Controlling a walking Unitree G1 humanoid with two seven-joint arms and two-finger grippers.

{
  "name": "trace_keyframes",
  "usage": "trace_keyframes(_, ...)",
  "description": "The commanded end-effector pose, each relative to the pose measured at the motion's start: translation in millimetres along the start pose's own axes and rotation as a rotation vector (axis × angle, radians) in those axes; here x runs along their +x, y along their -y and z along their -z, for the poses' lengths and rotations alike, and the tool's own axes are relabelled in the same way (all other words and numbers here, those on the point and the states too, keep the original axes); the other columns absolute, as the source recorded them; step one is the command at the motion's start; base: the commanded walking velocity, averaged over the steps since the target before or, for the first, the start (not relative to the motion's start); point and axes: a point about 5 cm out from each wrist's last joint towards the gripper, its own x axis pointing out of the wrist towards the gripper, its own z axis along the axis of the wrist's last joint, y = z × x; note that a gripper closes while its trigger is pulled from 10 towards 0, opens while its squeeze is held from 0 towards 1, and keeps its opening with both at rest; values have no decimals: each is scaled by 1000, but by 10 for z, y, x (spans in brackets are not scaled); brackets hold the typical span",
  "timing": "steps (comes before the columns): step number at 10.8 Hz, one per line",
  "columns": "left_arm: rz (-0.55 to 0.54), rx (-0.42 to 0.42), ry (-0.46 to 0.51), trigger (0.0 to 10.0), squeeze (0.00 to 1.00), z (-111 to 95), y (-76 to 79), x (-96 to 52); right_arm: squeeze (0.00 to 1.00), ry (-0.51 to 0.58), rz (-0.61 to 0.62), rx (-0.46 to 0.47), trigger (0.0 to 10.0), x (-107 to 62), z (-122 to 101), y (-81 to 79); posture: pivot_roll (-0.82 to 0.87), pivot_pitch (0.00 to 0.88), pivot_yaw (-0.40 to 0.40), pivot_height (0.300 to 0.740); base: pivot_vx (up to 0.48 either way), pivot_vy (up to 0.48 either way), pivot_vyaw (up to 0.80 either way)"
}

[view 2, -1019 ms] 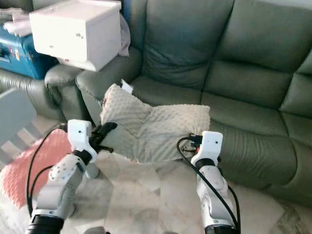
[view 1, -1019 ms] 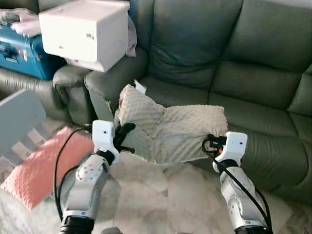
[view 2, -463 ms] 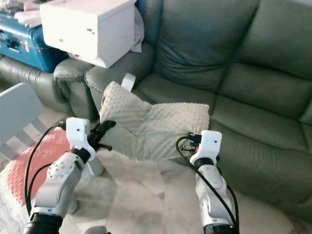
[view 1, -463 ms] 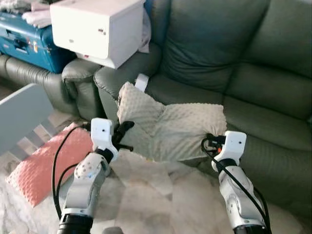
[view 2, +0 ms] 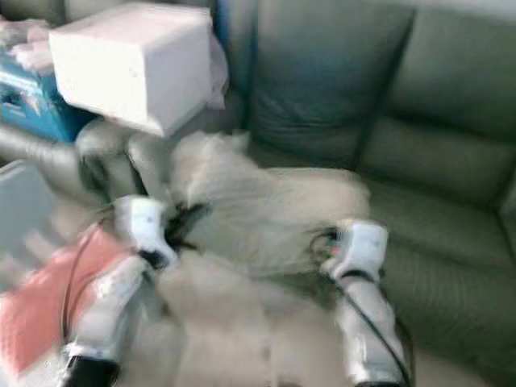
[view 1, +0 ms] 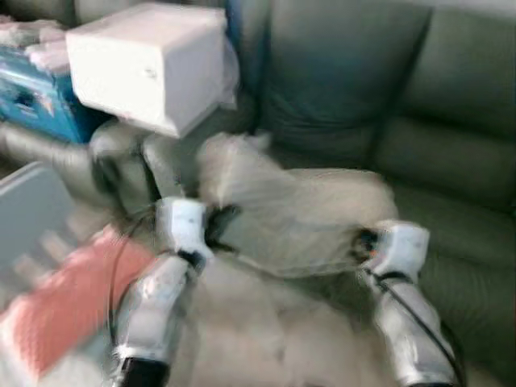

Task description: Move the pillow to the sofa

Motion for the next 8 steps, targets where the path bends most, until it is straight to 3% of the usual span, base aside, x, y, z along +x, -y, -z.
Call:
trace_keyframes(1,-38,22,20,10000,0,-66,-122,-34,0,44,-56,14,0,46,-106,-171,-47,0,-37,740,439,0,0)
trace_keyframes(6,-43,16,10,10000,0,-45,-121,-40,0,41,-62,12,0,50,-99,-179,-41,0,-41,740,349,325,0)
trace_keyframes(8,-47,30,12,10000,0,-49,-126,-38,0,39,-64,9,0,55,-99,-180,-41,0,-42,740,277,392,-731)
